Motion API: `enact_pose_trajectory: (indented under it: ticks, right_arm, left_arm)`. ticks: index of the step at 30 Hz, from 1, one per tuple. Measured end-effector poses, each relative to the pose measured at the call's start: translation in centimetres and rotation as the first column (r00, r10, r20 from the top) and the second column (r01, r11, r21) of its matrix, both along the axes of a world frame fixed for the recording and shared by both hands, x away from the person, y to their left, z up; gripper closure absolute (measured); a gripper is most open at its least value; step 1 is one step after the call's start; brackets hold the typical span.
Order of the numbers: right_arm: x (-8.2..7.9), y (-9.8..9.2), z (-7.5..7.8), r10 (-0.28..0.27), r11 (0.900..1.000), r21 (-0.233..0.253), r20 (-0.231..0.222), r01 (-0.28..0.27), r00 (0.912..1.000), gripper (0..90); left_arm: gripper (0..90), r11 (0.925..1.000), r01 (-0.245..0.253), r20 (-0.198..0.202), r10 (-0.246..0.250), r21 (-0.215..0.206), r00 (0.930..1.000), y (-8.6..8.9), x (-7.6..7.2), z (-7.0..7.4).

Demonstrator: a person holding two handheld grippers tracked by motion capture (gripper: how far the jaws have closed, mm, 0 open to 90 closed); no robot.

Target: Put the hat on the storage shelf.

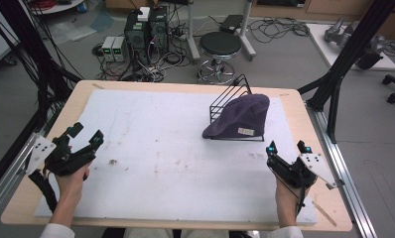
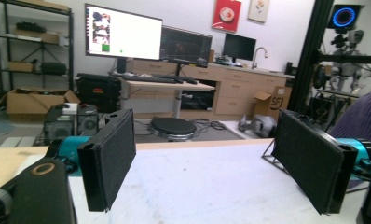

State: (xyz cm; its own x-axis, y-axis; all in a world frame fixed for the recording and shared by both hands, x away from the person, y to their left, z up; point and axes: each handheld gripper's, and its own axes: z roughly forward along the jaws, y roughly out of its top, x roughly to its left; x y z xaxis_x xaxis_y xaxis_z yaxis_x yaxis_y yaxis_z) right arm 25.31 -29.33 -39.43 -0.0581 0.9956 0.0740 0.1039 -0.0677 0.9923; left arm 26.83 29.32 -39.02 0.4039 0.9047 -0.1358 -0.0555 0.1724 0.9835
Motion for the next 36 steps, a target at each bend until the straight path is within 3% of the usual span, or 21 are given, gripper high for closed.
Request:
enact_pose_trajectory:
  ticks: [5,9,12,17,24,27,32,36]
  right_arm:
    - [-0.2,-0.2,-0.8,0.009,1.0,0.002,-0.017,-0.009,0.9998,10.9]
    - [-0.4,-0.1,-1.6,0.022,0.999,0.034,-0.032,-0.021,0.9992,11.0]
    - [-0.5,0.1,-2.3,0.029,0.999,0.032,-0.048,-0.027,0.9984,11.0]
    - [-0.7,0.2,-3.4,0.021,0.999,0.044,-0.056,-0.019,0.9982,11.0]
    - [-1.2,0.1,-4.6,0.029,0.997,0.075,-0.083,-0.023,0.9961,11.0]
    - [-1.3,0.1,-4.6,0.027,0.998,0.054,-0.084,-0.022,0.9961,11.0]
    - [-1.1,0.6,-4.6,0.033,0.999,0.029,-0.067,-0.031,0.9972,11.0]
    - [-0.9,1.0,-4.6,0.053,0.999,0.012,-0.058,-0.052,0.9969,11.0]
  left_arm:
    - [21.4,0.9992,-0.038,-0.019,0.038,-0.013,0.9991,1.4,-0.8,-1.2]
    - [21.8,0.9985,-0.04,-0.001,0.04,-0.038,0.9992,2.2,-1.3,-2.0]
    - [23.3,0.997,-0.043,0.005,0.043,-0.065,0.999,2.7,-1.3,-2.7]
    - [23.3,0.9963,-0.076,-0.028,0.075,-0.041,0.9968,3.2,-1.2,-3.7]
    - [20.9,0.9964,-0.085,-0.04,0.084,-0.001,0.9956,4.0,-1.7,-4.2]
    - [20.4,0.9967,-0.081,-0.065,0.081,0.0,0.9947,4.4,-1.8,-4.5]
    - [20.0,0.9971,-0.073,-0.062,0.072,-0.022,0.9955,4.2,-1.8,-4.5]
    - [18.7,0.9973,-0.072,-0.081,0.07,-0.014,0.9943,4.0,-1.7,-4.6]
